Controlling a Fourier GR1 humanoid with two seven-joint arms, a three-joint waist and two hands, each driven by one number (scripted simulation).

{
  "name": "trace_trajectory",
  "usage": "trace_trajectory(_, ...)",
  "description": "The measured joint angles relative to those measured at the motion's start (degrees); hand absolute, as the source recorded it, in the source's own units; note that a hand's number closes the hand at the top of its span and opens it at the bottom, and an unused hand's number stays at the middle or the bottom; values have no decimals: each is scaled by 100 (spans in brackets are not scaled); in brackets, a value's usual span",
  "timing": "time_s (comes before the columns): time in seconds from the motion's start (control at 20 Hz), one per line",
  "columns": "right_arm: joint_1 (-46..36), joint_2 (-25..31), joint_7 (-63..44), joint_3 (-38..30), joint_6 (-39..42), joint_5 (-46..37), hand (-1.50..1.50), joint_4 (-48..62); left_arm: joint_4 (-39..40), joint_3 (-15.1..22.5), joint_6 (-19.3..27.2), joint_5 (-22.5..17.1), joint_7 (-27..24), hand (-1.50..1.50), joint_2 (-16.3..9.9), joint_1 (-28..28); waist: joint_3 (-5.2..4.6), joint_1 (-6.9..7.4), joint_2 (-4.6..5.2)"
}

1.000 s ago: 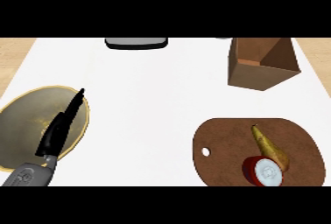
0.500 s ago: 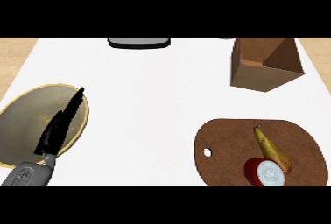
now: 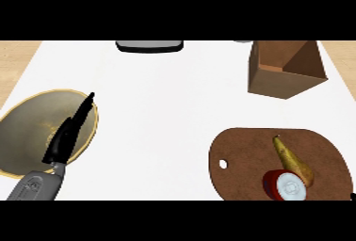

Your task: Pick the pear from the cutting board and place it in the cardboard box

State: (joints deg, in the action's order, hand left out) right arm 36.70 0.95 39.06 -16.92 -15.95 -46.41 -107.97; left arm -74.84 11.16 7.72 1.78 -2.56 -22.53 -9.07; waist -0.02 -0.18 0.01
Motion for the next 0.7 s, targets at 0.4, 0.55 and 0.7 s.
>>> trace_trajectory(0.4, -572, -74, -63, 138, -636, -333, -150, 414, 76, -250, -237, 201, -65, 0, 159, 28, 2, -2, -2)
trace_trajectory(0.55, -700, -71, -168, 194, -772, -553, -150, 538, 25, -302, -236, 331, 3, 0, 282, 43, 1, 0, -3)
trace_trajectory(0.7, -833, -62, -391, 282, -751, -829, -150, 648, -40, -412, -343, 384, 13, 0, 305, 84, 1, 4, -2)
